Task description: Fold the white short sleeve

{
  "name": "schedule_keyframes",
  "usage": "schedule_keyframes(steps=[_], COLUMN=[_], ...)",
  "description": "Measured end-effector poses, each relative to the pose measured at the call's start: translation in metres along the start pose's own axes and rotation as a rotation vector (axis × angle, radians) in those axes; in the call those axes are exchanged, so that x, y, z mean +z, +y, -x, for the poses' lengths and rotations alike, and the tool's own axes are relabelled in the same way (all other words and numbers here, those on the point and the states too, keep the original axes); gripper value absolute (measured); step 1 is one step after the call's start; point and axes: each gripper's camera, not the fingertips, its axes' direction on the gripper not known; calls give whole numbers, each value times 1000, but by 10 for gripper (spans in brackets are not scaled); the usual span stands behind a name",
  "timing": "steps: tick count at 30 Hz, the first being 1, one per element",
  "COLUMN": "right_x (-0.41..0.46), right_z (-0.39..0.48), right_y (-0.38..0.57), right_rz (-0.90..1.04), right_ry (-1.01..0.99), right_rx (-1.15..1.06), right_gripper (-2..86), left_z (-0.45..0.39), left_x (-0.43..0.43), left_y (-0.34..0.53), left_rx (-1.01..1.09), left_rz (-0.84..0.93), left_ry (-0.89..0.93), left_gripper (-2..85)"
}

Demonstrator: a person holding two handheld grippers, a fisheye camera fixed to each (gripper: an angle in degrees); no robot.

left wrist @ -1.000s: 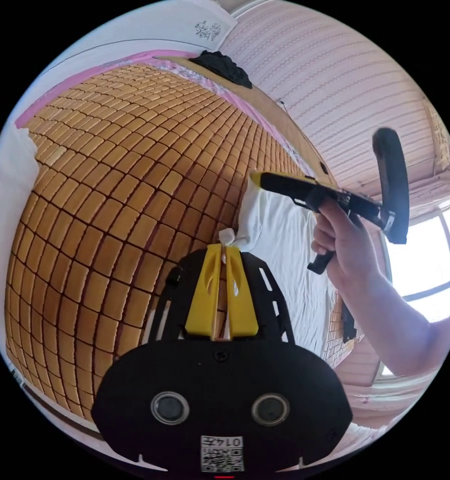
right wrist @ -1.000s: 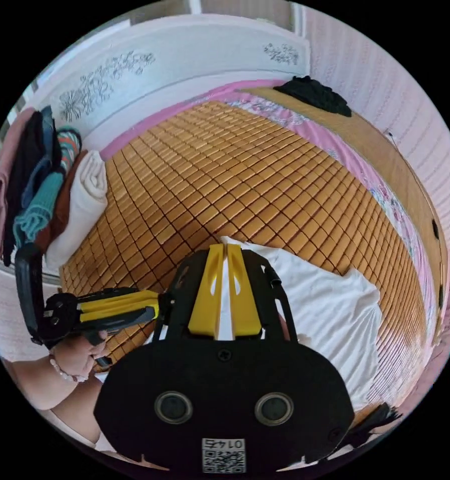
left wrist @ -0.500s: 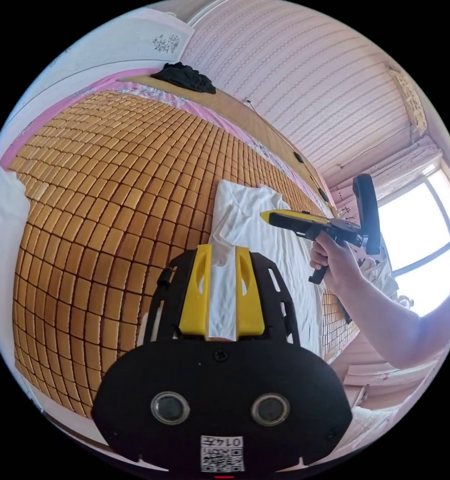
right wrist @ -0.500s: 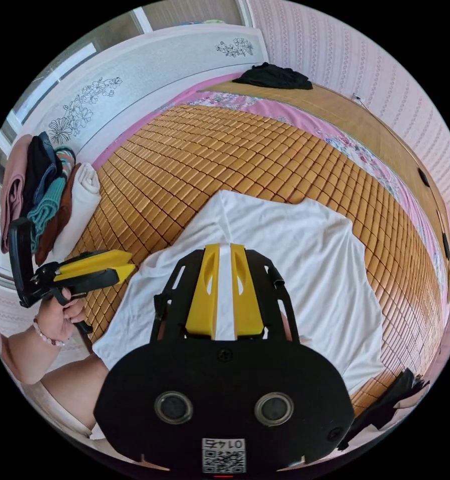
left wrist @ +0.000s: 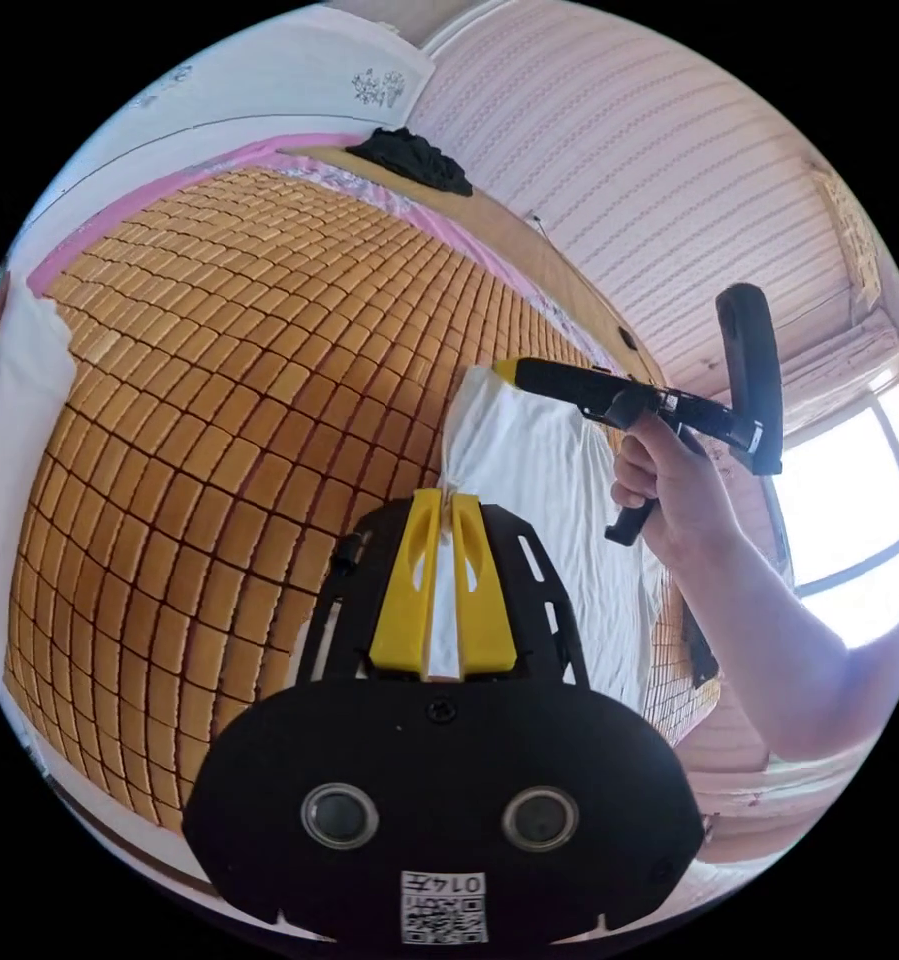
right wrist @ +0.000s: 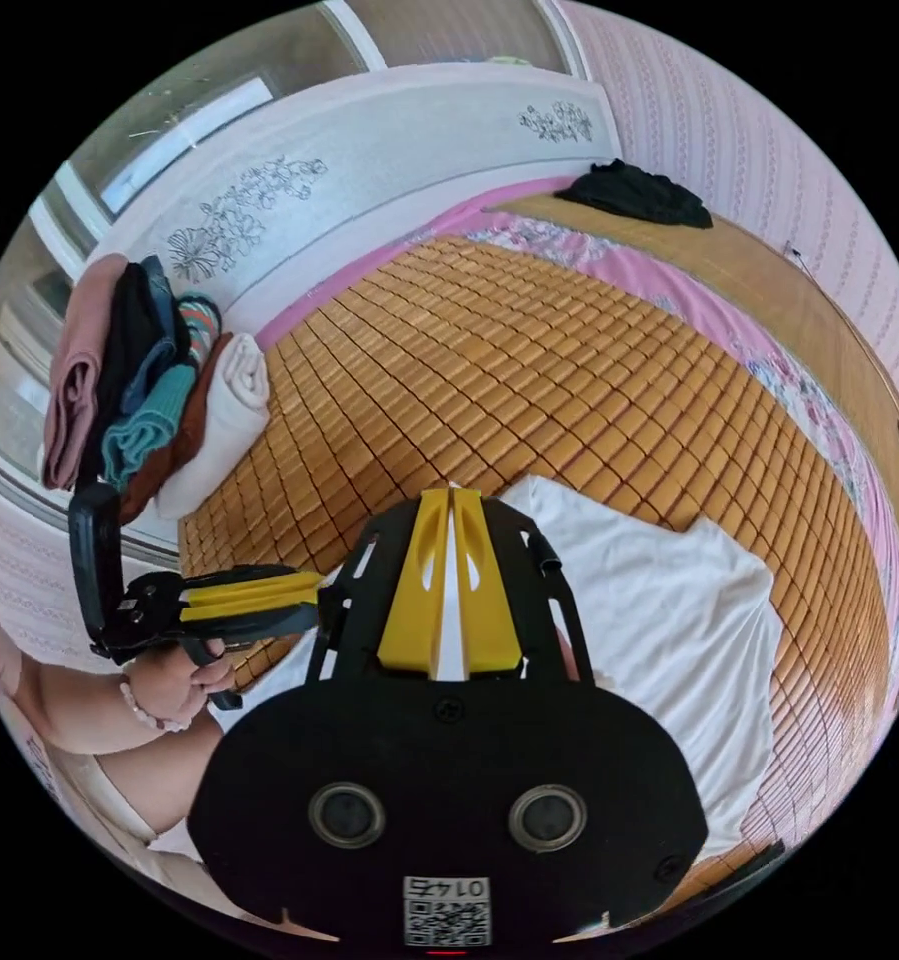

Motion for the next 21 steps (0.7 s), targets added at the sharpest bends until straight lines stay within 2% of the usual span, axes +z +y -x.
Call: schedule_keyframes(steps=[4, 9, 13, 16, 18, 21], right_x=[30, 89, 44, -1, -26, -42], right_z=[26, 56, 42, 0, -42, -88], right_y=[-33, -53, -39, -6, 24, 50], right_rz=[9, 196, 52, -41, -15, 94], right_ry=[-73, 43, 49, 74, 242, 469], right_rx=[-110, -148, -62, 116, 249, 334], right_gripper=[-6, -7, -4, -2, 2, 16], left_z=[15, 47, 58, 63, 64, 53], left_x=[-11, 0, -10, -25, -34, -32], left_y=[5, 17, 20, 22, 17, 4], left_rx=[-51, -179, -211, -203, -172, -84], left_rz=[-70, -17, -17, -41, -42, -34], left_ry=[-66, -76, -46, -34, -33, -46], left_gripper=[-8, 5, 42, 47, 47, 47])
